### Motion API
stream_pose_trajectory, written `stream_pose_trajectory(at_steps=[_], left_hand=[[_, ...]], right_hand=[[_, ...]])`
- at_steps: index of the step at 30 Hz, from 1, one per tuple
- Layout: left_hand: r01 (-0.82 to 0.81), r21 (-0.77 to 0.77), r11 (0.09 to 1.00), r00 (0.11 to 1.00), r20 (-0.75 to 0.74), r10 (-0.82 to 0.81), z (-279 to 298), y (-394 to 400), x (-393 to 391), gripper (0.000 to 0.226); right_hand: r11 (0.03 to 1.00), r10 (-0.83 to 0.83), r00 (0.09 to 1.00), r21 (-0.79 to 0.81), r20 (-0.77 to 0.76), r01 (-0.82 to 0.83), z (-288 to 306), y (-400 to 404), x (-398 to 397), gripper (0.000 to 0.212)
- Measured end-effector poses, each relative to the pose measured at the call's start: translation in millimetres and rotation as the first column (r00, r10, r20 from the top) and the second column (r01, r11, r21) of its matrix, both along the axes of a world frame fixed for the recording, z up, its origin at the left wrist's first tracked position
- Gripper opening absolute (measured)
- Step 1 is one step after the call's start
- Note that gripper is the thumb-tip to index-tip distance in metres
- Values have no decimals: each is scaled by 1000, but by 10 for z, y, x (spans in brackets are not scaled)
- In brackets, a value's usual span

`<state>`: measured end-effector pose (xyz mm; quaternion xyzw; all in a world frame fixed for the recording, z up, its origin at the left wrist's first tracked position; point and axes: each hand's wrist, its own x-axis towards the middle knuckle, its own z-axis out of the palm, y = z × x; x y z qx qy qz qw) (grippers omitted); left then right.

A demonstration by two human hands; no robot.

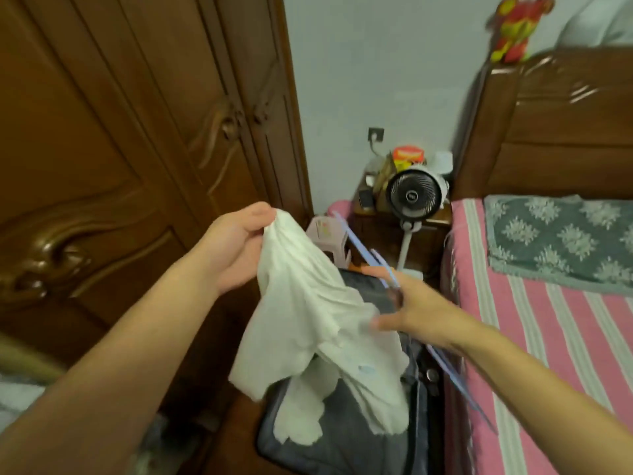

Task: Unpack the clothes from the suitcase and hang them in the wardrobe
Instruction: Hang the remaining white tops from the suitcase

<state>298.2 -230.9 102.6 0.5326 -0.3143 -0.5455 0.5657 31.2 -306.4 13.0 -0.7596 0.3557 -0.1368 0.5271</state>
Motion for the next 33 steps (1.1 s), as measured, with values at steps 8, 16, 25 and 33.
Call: stream_pose_trajectory(at_steps=[8, 16, 25, 33], left_hand=[[-37, 11, 999, 955, 294, 33, 605, 208, -44, 25], [-212, 9, 977, 967, -146, 211, 768, 420, -455, 18], [-70, -281, 957, 864, 462, 199, 383, 500, -597, 32], [-399, -213, 892, 739, 501, 450, -1094, 536, -713, 21]], right_hand=[[966, -183, 973, -160, 138, 205, 210, -24, 558, 9], [984, -170, 959, -13, 225, 177, 817, -83, 371, 44], [974, -183, 921, -65, 345, 218, 1257, -4, 461, 16], [930, -367, 858, 164, 359, 329, 1582, -237, 228, 19]])
